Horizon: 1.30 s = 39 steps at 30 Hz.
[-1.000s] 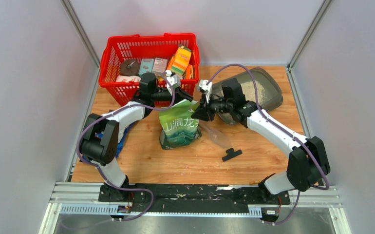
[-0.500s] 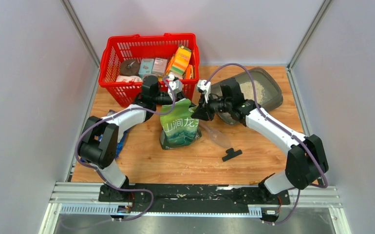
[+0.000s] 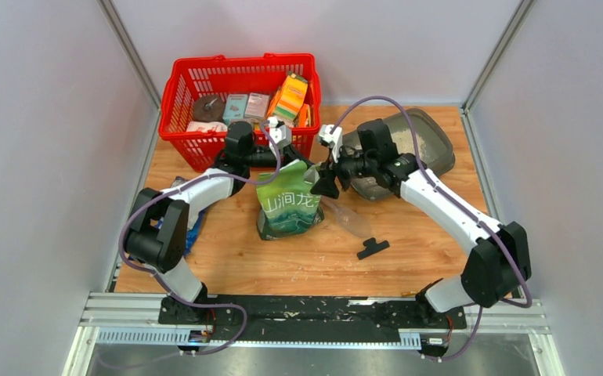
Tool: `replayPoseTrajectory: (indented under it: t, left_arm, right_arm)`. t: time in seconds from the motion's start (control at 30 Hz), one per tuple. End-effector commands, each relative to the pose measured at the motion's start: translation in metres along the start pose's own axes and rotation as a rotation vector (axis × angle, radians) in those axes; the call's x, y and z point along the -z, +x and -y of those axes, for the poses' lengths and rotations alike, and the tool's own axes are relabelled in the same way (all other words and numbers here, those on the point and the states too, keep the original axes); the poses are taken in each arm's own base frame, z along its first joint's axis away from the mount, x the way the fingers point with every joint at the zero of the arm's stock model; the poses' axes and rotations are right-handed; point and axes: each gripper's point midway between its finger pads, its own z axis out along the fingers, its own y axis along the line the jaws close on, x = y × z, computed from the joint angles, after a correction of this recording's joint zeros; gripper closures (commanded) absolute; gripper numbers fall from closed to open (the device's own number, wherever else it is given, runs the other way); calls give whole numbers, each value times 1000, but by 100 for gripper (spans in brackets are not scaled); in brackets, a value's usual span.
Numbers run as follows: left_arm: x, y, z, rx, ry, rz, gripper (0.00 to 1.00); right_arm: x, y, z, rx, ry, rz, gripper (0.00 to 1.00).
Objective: Fill the litter box with clean litter
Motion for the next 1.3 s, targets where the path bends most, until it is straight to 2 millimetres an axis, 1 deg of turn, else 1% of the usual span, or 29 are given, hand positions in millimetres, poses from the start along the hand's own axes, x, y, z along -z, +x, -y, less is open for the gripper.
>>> replayPoseTrajectory:
  t: [0.0, 0.07, 0.1, 0.13, 0.2, 0.23, 0.3, 0.33, 0.4, 0.43, 0.5, 0.53, 0.57, 0.63, 0.67, 0.77, 0.87, 0.93, 1.0, 1.07, 1.1, 1.23, 1.27]
  left_arm:
    - [3, -14, -23, -41, -54, 22, 97]
    - [4, -15, -27, -41, -61, 22, 97]
    - [4, -14, -28, -35, -61, 19, 97]
    - [5, -14, -28, -34, -63, 18, 97]
    - [5, -14, -29, -33, -65, 15, 97]
    - [6, -13, -29, -29, -67, 13, 97]
    - [6, -12, -30, -23, -77, 7, 97]
    - [6, -12, -32, -22, -81, 6, 97]
    - [7, -10, -32, -10, -82, -2, 97]
    - [7, -11, -32, -9, -79, -3, 97]
    - [7, -9, -32, 4, -76, -9, 97]
    - [7, -10, -33, 4, -75, -9, 97]
    - [7, -11, -32, 8, -69, -9, 97]
    - [7, -10, -31, 16, -65, -13, 97]
    - [7, -9, -30, 23, -65, -15, 97]
    - [7, -9, -31, 23, -69, -19, 97]
    - [7, -11, -30, 23, -64, -17, 97]
    - [7, -11, -30, 25, -60, -17, 97]
    - [7, -12, -27, 30, -46, -17, 97]
    - [6, -12, -24, 42, -27, -16, 97]
    - [6, -10, -22, 59, -19, -21, 97]
    - [6, -11, -18, 76, 2, -21, 97]
    - [6, -12, -18, 73, 4, -20, 98]
  right_arm:
    - [39, -21, -4, 116, 100, 15, 31]
    - [45, -15, -4, 108, 121, 4, 22]
    - [48, -12, -6, 106, 125, 2, 4]
    - [48, -8, -7, 108, 124, -3, 0]
    - [52, -8, -7, 119, 144, 16, 0]
    - [48, -4, -3, 122, 162, 36, 0]
    - [45, -5, 0, 129, 171, 66, 0]
    - [40, -8, 1, 145, 161, 94, 0]
    - [33, -7, 5, 144, 158, 106, 0]
    - [29, -10, 11, 152, 166, 122, 0]
    - [23, -8, 16, 155, 167, 134, 0]
    - [21, -15, 21, 176, 185, 163, 0]
    - [16, -11, 26, 164, 189, 157, 0]
    - [13, -16, 32, 166, 202, 167, 0]
    - [10, -14, 34, 158, 199, 162, 0]
    - [7, -20, 28, 161, 154, 181, 0]
    - [3, -16, 27, 151, 134, 170, 0]
    - [3, -11, 31, 157, 147, 159, 0]
    - [4, -11, 33, 163, 145, 161, 0]
    - [4, -13, 31, 160, 96, 173, 0]
    - [3, -15, 24, 165, 46, 182, 0]
    - [-3, -16, 18, 165, -26, 183, 0]
    - [-5, -15, 19, 158, -32, 180, 0]
